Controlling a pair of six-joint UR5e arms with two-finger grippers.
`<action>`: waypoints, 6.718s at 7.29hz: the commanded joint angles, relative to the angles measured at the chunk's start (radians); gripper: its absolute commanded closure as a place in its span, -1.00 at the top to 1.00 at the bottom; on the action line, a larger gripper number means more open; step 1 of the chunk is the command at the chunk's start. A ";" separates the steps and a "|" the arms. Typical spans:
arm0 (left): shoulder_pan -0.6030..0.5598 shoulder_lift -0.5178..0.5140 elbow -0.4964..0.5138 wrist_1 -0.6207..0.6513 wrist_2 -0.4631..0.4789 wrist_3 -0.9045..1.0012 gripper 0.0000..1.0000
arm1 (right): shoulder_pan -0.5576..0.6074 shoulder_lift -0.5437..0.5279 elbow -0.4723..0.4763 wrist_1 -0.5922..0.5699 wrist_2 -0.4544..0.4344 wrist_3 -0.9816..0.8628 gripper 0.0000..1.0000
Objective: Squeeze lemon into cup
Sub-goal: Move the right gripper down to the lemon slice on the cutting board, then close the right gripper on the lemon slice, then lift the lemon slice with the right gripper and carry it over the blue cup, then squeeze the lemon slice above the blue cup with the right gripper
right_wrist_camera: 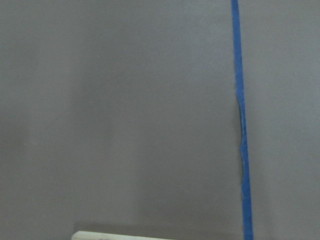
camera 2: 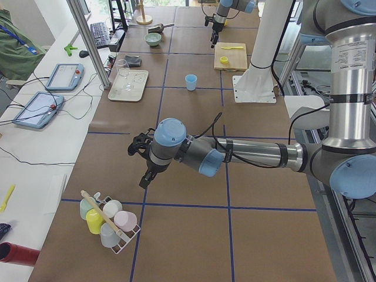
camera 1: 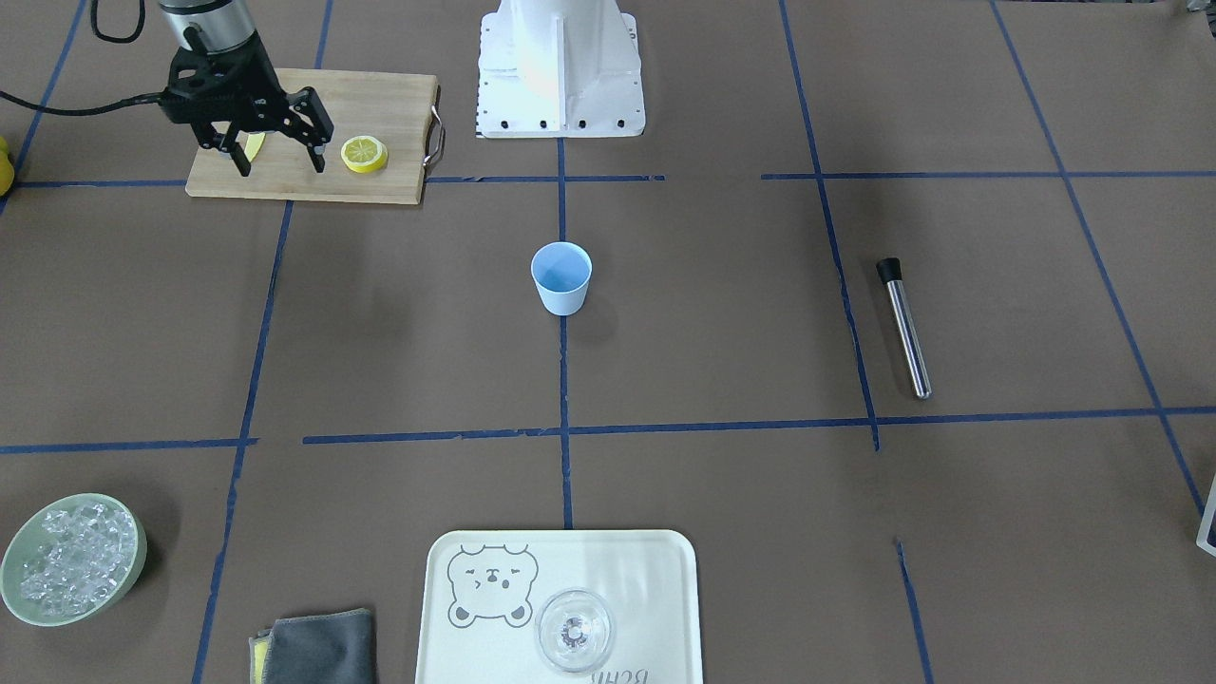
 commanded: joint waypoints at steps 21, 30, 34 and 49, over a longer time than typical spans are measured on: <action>-0.001 0.005 -0.015 -0.003 0.003 -0.003 1.00 | -0.214 0.063 -0.127 0.003 -0.147 0.073 -0.42; -0.001 0.005 -0.013 -0.003 0.002 -0.003 1.00 | -0.087 0.168 -0.087 -0.099 -0.103 0.056 -0.41; -0.001 0.006 -0.015 -0.002 0.002 -0.003 1.00 | 0.103 0.582 -0.255 -0.411 0.024 0.012 -0.41; -0.003 0.015 -0.013 -0.002 0.000 -0.002 1.00 | 0.185 0.984 -0.613 -0.428 0.054 -0.059 -0.16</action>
